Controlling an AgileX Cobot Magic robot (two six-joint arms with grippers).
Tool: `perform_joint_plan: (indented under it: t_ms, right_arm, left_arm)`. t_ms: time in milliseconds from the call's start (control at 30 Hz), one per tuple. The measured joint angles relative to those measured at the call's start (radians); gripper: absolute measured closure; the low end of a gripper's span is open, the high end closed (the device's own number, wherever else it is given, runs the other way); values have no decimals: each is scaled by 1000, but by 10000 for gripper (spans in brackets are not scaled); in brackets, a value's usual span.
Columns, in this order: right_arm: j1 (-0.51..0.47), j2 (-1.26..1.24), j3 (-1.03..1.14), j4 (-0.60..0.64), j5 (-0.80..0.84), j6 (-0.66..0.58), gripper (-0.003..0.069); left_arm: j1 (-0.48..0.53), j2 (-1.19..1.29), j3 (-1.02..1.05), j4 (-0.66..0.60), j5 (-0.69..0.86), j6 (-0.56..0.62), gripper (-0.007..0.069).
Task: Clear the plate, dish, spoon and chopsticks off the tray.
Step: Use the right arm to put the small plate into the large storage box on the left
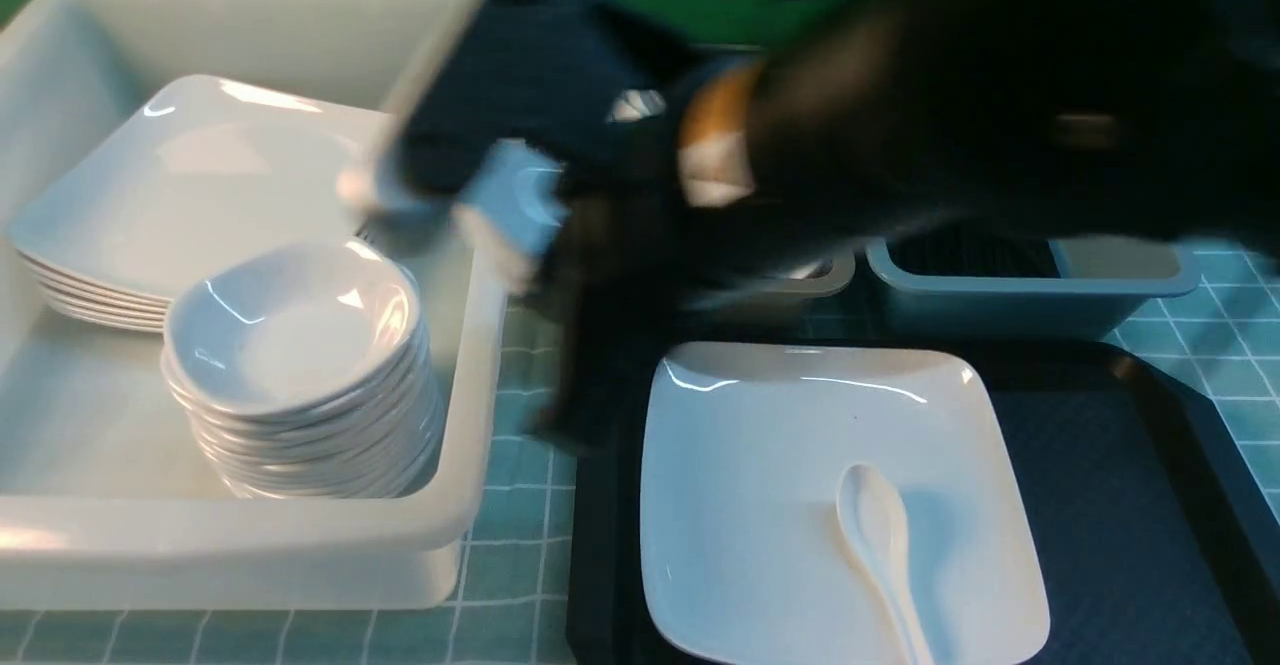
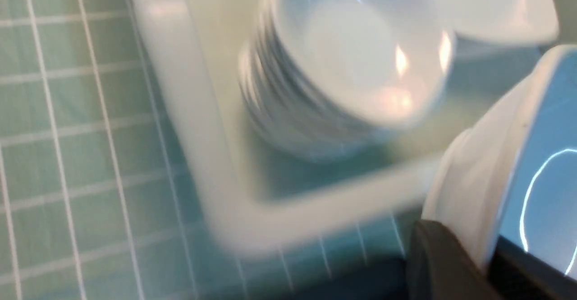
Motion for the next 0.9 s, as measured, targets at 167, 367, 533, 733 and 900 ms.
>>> perform_joint_plan:
  t_ms: [167,367,533,733,900]
  right_arm:
    - [45,169,-190,2,18,-38,604]
    - [61,366,-394,3,31,-59,601]
    - [61,429,-415,-38,25,-60,495]
    - [61,427,-422,-55,68,-38,226]
    - [61,365,-444,-57,252,19,155]
  left_arm:
    - [0,-94,-1,70,76,-46,607]
    - [0,-149,-1,83,122,-56,607]
    - [0,-149,-1,83,135,-53,607]
    - [0,-149,-1,83,136,-44,607]
    - [0,-149,-1,64,125,-43,607]
